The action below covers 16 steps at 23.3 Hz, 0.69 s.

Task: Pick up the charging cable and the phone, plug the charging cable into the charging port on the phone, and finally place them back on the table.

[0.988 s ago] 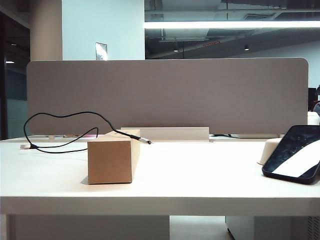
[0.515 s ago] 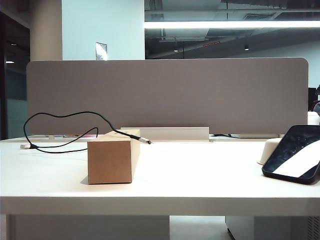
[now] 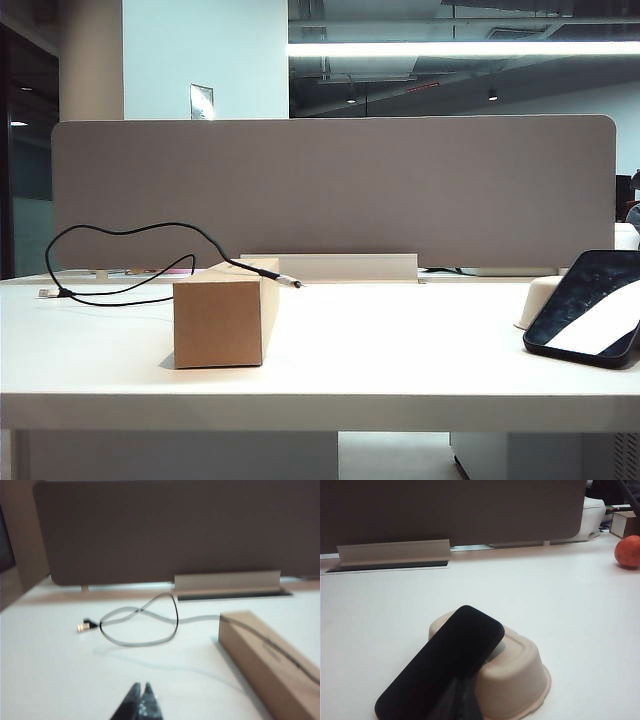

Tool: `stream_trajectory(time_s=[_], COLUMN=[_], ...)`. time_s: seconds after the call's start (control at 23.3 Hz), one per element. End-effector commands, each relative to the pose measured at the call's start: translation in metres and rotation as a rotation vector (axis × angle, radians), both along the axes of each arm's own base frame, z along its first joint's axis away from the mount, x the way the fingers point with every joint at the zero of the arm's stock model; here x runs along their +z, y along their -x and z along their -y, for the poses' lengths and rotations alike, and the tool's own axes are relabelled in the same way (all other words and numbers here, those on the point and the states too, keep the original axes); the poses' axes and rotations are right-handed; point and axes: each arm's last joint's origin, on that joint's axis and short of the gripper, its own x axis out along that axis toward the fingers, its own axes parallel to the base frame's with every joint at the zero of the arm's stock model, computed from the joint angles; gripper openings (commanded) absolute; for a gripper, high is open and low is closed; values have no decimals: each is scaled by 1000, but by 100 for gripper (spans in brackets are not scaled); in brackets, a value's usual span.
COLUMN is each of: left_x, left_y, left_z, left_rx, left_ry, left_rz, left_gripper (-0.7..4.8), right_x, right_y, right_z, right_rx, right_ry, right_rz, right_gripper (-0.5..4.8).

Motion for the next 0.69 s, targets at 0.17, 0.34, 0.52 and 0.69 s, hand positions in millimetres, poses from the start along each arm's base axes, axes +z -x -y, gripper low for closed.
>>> stream_trajectory(time_s=[0.17,0.34,0.52,0.69], left_x=[24,35,50,66], left_y=[4,1,-7,-15], left_z=[0,0,0,0], left_rx=[-4,-4,-5,-5], left_ry=[0,0,1,-2], left_rz=[55,36,12,33], left_gripper=[-6,-5,-6,-6], right_x=[18,26,40,55], right_y=[5,8,13,15], right_z=[0,0,0,0], right_rx=[1,0,0,1], right_ry=[-21,-20,-21,-21], right_rz=[-8,-11,-7,-7], right_gripper=[-2,-2,-2,-1])
